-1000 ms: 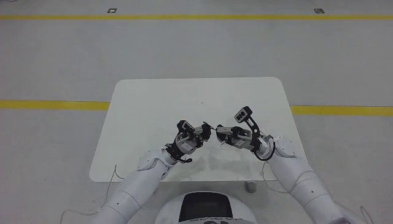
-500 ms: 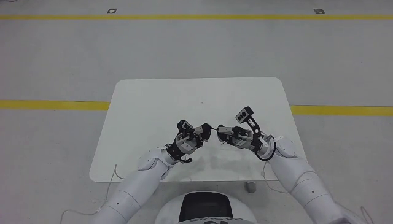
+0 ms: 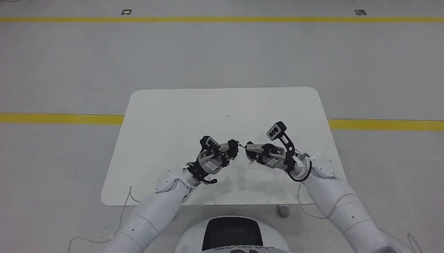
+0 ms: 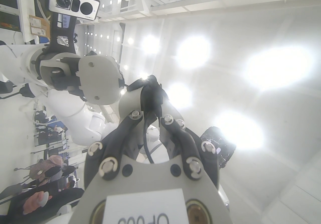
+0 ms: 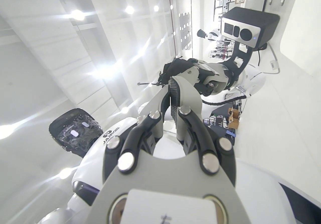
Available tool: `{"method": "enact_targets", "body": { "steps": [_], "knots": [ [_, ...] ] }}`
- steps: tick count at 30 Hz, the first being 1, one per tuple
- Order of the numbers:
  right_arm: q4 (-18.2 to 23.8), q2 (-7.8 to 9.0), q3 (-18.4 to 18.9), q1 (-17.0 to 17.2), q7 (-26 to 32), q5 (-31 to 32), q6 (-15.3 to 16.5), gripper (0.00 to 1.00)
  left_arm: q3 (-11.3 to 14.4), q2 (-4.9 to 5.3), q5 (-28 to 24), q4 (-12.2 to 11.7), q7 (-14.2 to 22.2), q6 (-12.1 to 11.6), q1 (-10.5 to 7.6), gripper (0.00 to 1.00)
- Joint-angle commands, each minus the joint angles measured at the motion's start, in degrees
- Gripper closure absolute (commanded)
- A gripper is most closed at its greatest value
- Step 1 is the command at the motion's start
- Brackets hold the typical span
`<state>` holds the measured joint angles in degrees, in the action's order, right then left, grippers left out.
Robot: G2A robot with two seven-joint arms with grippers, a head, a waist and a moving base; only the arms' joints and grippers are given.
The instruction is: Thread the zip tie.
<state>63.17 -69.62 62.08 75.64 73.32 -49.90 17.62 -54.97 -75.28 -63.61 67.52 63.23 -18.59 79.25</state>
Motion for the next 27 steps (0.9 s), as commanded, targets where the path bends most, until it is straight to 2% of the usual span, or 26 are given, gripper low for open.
{"method": "enact_targets", "body": {
  "steps": [1,27],
  "knots": [
    [-0.2,-0.06,-0.1,-0.1,-0.1,0.1,0.0,1.0,0.0,0.0,0.0,0.0,0.0,0.0,0.0,1.0],
    [-3.3,-0.81,-0.9,-1.0,-0.1,0.7,0.4,1.0,0.0,0.0,0.0,0.0,0.0,0.0,0.0,1.0]
  ]
}}
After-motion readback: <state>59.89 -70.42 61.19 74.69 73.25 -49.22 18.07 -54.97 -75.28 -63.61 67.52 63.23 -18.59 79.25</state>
